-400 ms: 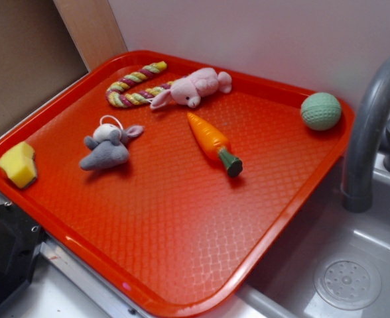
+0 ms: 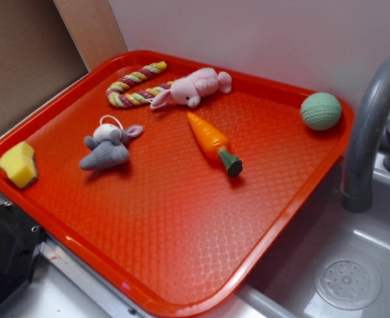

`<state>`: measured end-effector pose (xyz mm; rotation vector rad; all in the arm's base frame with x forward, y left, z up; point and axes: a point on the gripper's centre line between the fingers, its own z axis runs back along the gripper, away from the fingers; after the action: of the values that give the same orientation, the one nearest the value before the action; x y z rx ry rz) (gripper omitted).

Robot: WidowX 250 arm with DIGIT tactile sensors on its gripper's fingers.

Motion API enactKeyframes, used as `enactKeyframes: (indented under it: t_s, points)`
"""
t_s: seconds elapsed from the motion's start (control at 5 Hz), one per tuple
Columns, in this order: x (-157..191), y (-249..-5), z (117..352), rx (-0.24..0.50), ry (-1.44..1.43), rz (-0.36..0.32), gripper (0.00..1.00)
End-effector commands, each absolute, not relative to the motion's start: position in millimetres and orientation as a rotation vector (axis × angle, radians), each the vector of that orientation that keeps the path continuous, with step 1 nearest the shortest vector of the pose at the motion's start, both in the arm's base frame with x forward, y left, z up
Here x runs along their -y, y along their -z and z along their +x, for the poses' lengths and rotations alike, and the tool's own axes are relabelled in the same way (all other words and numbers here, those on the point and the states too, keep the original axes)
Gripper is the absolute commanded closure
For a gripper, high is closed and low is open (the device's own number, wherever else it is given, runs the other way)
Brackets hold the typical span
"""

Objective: Grab the carrot.

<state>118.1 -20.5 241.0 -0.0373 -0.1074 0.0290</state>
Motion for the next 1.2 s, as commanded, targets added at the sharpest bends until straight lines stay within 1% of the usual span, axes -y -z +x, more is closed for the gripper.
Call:
enactKeyframes:
  t_s: [0.0,0.2,0.4,0.6,0.8,1.0]
  points:
    - [79,-245,163,0.148,-0.097,-0.11,0.0]
    - [109,-234,191,0.187,-0.209,-0.114,0.0]
    - [130,-217,222,0.204,-0.349,-0.096,0.0]
    - [143,-185,251,0.236,-0.501,-0.023,0.0]
    - [143,-152,263,0.243,-0.579,0.021,0.0]
    - [138,-119,268,0.27,-0.636,0.085,0.0]
